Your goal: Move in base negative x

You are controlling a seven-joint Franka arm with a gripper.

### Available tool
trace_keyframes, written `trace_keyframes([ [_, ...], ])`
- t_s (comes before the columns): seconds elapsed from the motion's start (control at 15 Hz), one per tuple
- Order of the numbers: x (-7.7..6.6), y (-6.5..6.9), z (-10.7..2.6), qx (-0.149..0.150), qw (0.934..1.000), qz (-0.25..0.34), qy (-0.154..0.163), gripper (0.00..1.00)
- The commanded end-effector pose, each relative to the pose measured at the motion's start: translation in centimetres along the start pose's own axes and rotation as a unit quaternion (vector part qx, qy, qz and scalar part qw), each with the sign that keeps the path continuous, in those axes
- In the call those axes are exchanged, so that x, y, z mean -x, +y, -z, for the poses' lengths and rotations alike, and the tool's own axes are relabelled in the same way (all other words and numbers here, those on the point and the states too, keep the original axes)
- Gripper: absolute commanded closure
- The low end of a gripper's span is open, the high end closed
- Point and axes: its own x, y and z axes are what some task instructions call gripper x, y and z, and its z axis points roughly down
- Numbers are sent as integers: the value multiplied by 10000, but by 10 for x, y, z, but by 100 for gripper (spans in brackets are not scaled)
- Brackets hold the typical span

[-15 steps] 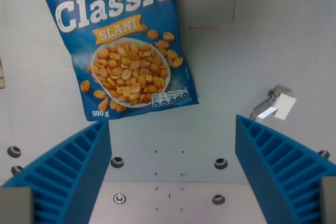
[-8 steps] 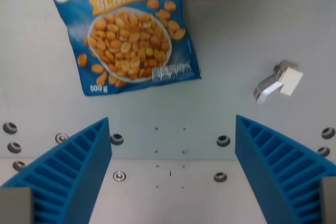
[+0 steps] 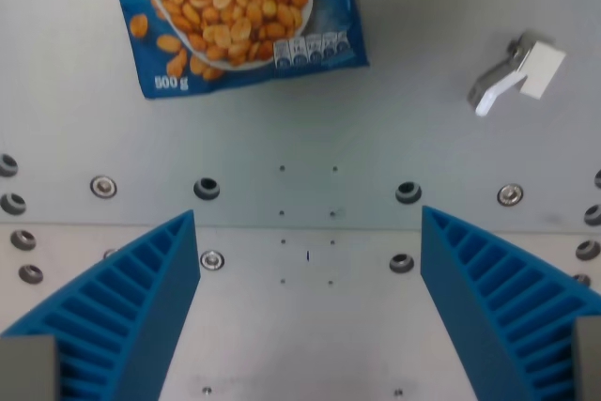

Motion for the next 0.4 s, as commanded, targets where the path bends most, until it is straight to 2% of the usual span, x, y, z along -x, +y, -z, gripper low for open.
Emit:
trace_keyframes([
  [0.07,25,-4,1,34,9991,-26,430,0],
  [0.4,50,-8,-6,34,9991,-26,430,0],
])
